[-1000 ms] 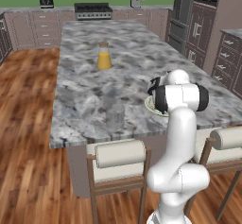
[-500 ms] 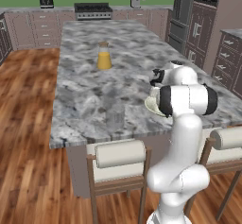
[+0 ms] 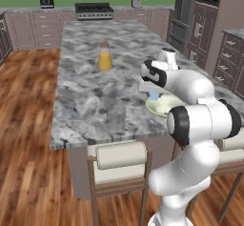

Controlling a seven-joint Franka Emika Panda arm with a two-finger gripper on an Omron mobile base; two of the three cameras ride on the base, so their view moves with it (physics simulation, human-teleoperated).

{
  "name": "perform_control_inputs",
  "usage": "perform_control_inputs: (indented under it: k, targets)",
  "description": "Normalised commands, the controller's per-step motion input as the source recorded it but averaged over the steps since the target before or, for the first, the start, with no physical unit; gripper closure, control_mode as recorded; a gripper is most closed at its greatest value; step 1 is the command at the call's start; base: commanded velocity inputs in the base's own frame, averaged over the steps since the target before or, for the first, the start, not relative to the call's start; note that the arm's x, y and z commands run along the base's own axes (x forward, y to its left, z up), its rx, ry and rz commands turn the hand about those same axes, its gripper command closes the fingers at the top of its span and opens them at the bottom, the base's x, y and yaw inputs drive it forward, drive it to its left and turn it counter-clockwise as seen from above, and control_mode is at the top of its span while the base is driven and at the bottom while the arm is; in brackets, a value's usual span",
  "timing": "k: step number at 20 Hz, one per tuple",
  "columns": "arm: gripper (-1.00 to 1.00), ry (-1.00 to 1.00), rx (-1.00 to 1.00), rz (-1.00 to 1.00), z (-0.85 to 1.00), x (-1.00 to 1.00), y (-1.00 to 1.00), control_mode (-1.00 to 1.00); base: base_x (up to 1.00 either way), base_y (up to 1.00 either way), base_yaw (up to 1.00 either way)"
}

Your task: There are two ice cubes in the ice bowl. Place both ice cubes in the glass cup.

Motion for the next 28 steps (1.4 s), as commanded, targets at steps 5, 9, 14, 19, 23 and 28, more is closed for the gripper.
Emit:
perform_control_inputs:
  k: [5, 9, 14, 19, 23, 28]
  targets:
    - [1.0, 0.06, -0.07, 0.0, 0.36, -0.02, 0.65, -1.0, 0.0, 0.0, 0.0]
    - [1.0, 0.0, 0.0, 0.03, 0.0, 0.0, 0.44, -1.0, 0.0, 0.0, 0.0]
    - [1.0, 0.0, 0.0, 0.0, 0.2, 0.01, 0.67, -1.0, 0.0, 0.0, 0.0]
    - [1.0, 0.02, 0.0, 0.0, 0.04, 0.02, 0.05, -1.0, 0.0, 0.0, 0.0]
    - [1.0, 0.0, 0.0, 0.0, 0.0, 0.01, 0.0, -1.0, 0.0, 0.0, 0.0]
    - [1.0, 0.0, 0.0, 0.0, 0.0, 0.36, 0.01, -1.0, 0.0, 0.0, 0.0]
